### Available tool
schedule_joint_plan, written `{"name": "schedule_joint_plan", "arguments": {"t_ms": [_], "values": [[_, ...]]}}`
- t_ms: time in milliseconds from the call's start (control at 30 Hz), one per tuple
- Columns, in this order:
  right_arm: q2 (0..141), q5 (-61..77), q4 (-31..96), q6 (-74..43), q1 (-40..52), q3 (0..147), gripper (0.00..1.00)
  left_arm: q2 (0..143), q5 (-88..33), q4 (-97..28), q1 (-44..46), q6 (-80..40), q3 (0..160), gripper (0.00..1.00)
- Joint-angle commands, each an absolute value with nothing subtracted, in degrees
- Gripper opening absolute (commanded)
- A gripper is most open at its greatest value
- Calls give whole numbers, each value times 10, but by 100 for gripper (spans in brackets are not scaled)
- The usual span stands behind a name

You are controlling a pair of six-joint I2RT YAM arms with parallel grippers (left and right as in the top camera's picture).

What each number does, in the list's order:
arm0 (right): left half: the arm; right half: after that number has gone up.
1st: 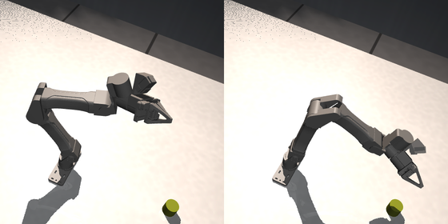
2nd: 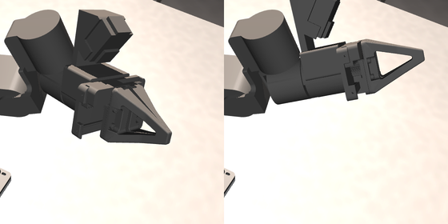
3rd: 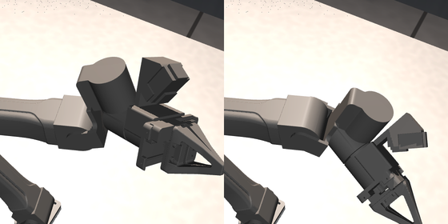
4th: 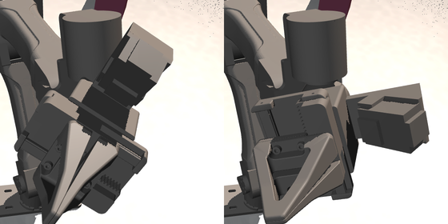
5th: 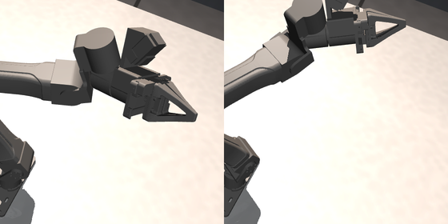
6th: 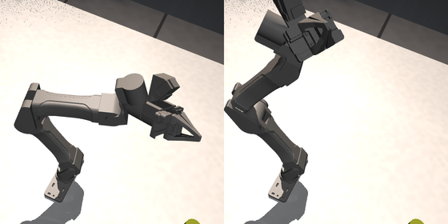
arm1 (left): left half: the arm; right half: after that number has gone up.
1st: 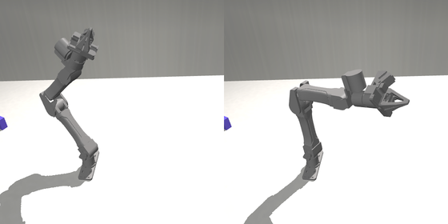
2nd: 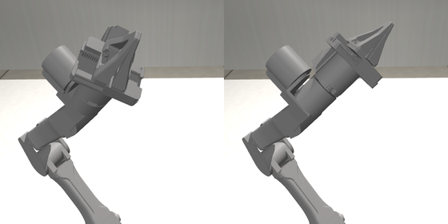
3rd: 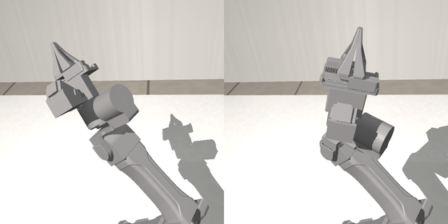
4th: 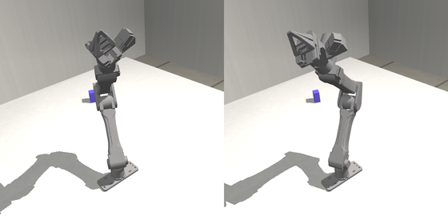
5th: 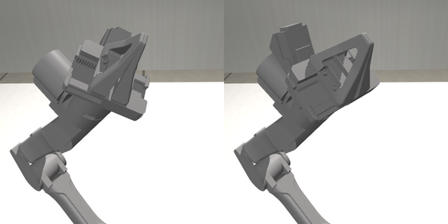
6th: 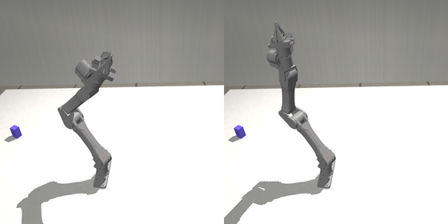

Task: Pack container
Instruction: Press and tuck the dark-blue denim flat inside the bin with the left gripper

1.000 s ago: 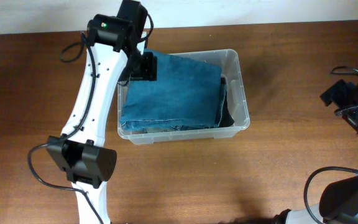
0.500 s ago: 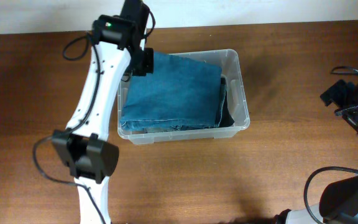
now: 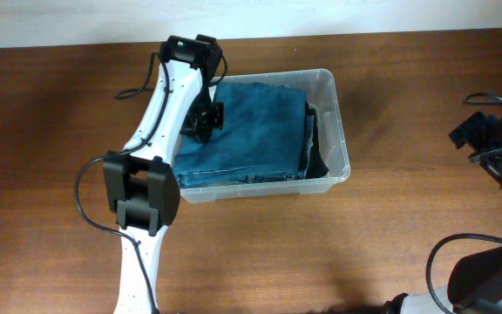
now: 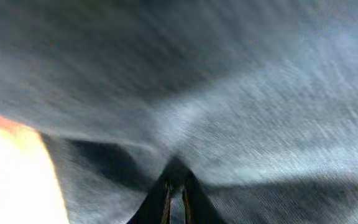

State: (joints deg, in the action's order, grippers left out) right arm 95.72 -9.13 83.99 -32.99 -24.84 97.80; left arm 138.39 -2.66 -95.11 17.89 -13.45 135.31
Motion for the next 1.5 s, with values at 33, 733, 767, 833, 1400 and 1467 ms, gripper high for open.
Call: {"name": "schedule_joint_plan", "arguments": {"t_ms": [33, 733, 767, 833, 1400, 1467], "values": [[950, -95, 840, -335, -251, 976, 98, 1393, -92, -961, 220, -137, 1351, 9], [950, -95, 840, -335, -251, 976, 98, 1392, -105, -967, 259, -147, 1577, 7], [950, -95, 840, -335, -251, 976, 98, 1392, -111, -967, 273, -147, 1577, 7], [950, -95, 840, -335, -251, 976, 98, 1392, -112, -965, 296, -147, 1577, 6], [950, -95, 840, -335, -251, 976, 98, 1478, -55, -967, 404, -197, 1567, 6], [950, -95, 840, -335, -251, 976, 98, 1504, -69, -967, 404, -197, 1567, 6]]}}
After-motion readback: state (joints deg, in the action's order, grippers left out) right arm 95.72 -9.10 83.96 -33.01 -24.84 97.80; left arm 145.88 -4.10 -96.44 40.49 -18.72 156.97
